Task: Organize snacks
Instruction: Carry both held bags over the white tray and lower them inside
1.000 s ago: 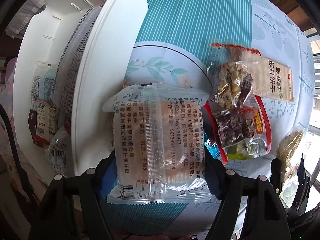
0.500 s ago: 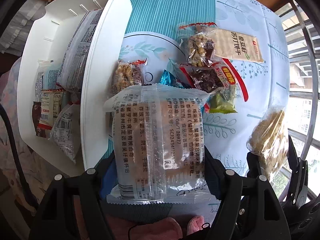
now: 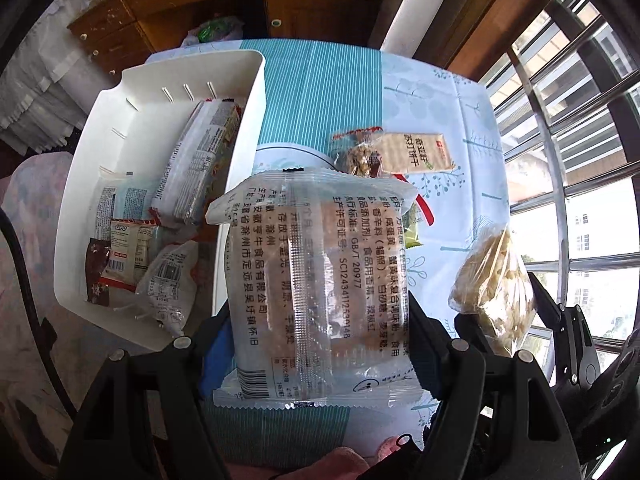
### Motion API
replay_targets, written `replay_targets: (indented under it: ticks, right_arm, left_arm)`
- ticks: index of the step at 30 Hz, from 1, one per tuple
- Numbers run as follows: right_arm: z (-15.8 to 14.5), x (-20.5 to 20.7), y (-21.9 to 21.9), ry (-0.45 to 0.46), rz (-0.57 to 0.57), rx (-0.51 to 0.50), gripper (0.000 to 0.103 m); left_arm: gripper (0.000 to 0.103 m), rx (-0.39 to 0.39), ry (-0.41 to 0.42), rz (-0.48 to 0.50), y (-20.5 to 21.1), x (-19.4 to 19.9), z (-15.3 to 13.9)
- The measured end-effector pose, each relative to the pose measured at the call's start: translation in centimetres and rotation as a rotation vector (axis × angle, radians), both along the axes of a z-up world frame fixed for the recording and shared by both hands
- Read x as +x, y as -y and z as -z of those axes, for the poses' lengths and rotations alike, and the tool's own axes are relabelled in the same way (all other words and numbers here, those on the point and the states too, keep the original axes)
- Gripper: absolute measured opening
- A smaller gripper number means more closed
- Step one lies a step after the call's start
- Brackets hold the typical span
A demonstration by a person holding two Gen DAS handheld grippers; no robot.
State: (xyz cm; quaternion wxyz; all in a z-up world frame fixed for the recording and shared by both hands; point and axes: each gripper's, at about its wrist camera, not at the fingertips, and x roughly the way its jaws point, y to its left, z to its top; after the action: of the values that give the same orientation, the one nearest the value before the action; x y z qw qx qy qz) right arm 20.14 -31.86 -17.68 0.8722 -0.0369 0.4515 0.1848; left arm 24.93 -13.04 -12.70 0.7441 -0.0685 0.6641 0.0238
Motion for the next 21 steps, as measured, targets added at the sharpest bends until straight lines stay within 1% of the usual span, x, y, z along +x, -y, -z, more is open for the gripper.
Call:
replay_targets:
  ticks: [7, 10, 13, 17, 21]
  right_arm:
    - [-2.0, -0.8, -1.6, 0.038, -0.014, 0.012, 0.077]
    - [-2.8, -1.1, -2.5, 0.056, -0.022, 0.008, 0.077]
    - [-3.4, -1.6, -3.5, 0.064, -0.031, 0.011, 0.077]
    - [-3.8, -2.2, -5.1, 0.050, -0.041, 0.029, 0.077]
    - [-3.9, -2.8, -7.0, 0.028, -0.045, 0.057, 0.077]
  left_arm:
    - [0.073, -0.056, 0.124, -0.031, -3.3, -1.6, -1.5]
    - [0.073, -0.081, 0.174, -0.033, -4.7, -2.5, -1.9]
    - [0.073, -0.109, 0.241, -0.025, -6.1, -3.5, -2.4]
    - [0.073, -0.122, 0.334, -0.010, -8.2, -4.9, -3.4]
    - [0.073, -0.142, 0.389, -0.018, -10.7, -5.9, -4.1]
